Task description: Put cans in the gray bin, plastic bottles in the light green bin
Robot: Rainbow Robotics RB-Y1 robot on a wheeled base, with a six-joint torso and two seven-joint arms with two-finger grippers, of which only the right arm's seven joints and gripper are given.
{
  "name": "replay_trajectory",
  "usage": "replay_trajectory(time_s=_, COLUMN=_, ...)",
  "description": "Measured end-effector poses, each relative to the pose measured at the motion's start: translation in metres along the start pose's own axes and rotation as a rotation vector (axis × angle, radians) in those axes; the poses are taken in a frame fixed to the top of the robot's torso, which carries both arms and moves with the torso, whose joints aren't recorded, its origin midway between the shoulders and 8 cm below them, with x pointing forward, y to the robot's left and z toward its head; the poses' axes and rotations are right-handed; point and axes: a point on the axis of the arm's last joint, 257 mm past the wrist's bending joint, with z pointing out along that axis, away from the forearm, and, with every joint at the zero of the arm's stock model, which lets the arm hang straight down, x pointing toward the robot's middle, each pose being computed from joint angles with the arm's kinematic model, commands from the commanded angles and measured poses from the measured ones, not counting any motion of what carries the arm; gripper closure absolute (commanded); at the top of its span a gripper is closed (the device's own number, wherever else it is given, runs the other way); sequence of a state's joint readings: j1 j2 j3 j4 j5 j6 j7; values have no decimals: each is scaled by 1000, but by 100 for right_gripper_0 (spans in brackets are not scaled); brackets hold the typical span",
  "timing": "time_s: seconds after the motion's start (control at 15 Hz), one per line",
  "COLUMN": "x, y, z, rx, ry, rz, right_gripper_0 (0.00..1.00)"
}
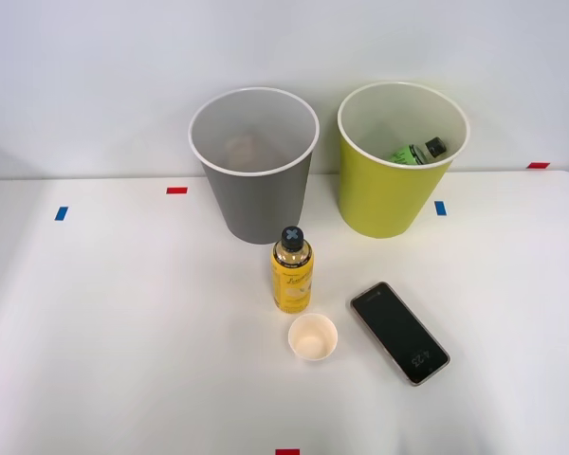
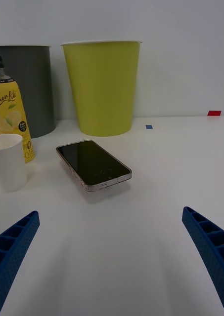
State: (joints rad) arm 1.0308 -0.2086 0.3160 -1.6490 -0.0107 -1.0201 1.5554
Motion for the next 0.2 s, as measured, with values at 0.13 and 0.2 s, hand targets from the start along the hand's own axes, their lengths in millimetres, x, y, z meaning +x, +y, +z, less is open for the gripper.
replay_trajectory(time_s=0.13, x=0, y=0, z=0, rx=0, ry=0, rz=0, right_gripper_0=0)
replay_trajectory(time_s=0.2, x=0, y=0, z=0, rx=0, ry=0, rz=0, right_gripper_0=0)
